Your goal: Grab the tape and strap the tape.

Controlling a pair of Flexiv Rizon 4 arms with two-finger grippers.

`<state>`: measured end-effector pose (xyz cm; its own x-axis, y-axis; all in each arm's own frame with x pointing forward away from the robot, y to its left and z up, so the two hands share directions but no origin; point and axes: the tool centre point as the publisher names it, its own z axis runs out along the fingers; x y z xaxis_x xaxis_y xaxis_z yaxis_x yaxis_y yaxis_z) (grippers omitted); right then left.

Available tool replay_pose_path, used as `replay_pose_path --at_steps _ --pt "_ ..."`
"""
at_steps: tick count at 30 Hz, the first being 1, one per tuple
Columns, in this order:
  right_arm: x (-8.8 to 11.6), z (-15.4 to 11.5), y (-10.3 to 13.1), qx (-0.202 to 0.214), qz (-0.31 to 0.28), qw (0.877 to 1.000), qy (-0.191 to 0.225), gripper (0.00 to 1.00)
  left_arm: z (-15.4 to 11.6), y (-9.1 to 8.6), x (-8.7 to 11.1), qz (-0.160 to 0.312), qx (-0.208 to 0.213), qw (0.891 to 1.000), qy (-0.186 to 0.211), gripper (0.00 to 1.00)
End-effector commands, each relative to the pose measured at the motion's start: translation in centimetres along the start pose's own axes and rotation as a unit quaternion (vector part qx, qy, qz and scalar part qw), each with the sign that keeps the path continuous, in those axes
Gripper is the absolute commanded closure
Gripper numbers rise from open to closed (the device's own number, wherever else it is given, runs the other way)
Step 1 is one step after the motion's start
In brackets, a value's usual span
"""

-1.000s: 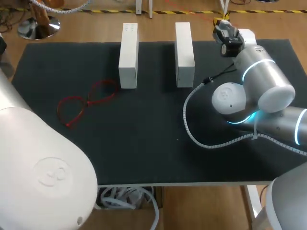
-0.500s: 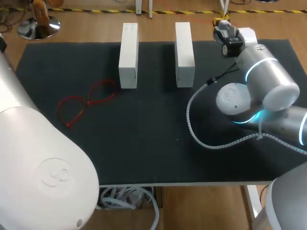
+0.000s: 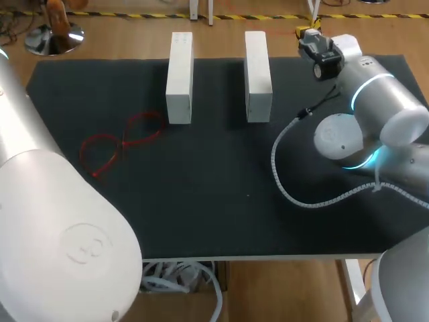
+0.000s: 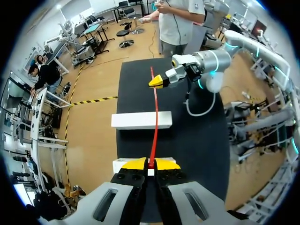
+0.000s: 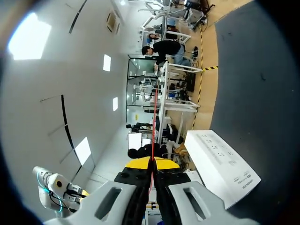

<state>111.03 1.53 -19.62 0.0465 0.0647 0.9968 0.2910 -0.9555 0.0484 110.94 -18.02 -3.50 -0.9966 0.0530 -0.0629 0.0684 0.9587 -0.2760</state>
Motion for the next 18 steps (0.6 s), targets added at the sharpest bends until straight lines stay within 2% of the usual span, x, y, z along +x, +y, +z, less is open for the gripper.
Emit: replay_pose_path --at_steps 1,5,8,9,10,13,14,15,18 --pt "0.6 -0.3 0.4 0.01 -0.002 1.0 -0.007 1.0 -0.2 -0.4 -0.5 -0.001 -0.022 1.0 0.007 1.0" --pt "0.6 -0.3 0.5 0.013 -0.019 1.0 -0.016 1.0 -0.3 -0.3 -0.5 -0.003 -0.026 1.0 0.009 1.0" --pt "0.1 -0.4 0.3 0.041 -0.092 0.993 -0.054 1.0 -0.4 -0.4 -0.5 0.0 -0.021 1.0 0.008 1.0" --pt "-0.1 -0.4 0.2 0.054 -0.144 0.986 -0.07 1.0 -0.4 -0.4 -0.5 0.0 -0.021 1.0 0.008 1.0" --pt "-0.2 -0.4 0.1 0.059 -0.168 0.981 -0.078 1.0 -0.4 -0.4 -0.5 0.0 -0.021 1.0 0.008 1.0" --pt "-0.1 -0.2 -0.1 0.057 -0.203 0.971 -0.113 1.0 -0.4 -0.4 -0.5 0.0 -0.021 1.0 0.008 1.0" --pt "0.2 -0.1 -0.1 0.047 -0.228 0.964 -0.13 1.0 -0.4 -0.4 -0.5 0.0 -0.021 1.0 0.008 1.0" --pt "0.6 0.1 -0.2 0.05 -0.235 0.962 -0.127 1.0 -0.4 -0.4 -0.5 0.0 -0.021 1.0 0.008 1.0" --pt "1.9 0.6 -0.4 0.058 -0.297 0.934 -0.188 1.0 -0.4 -0.4 -0.5 0.0 -0.021 1.0 0.008 1.0"
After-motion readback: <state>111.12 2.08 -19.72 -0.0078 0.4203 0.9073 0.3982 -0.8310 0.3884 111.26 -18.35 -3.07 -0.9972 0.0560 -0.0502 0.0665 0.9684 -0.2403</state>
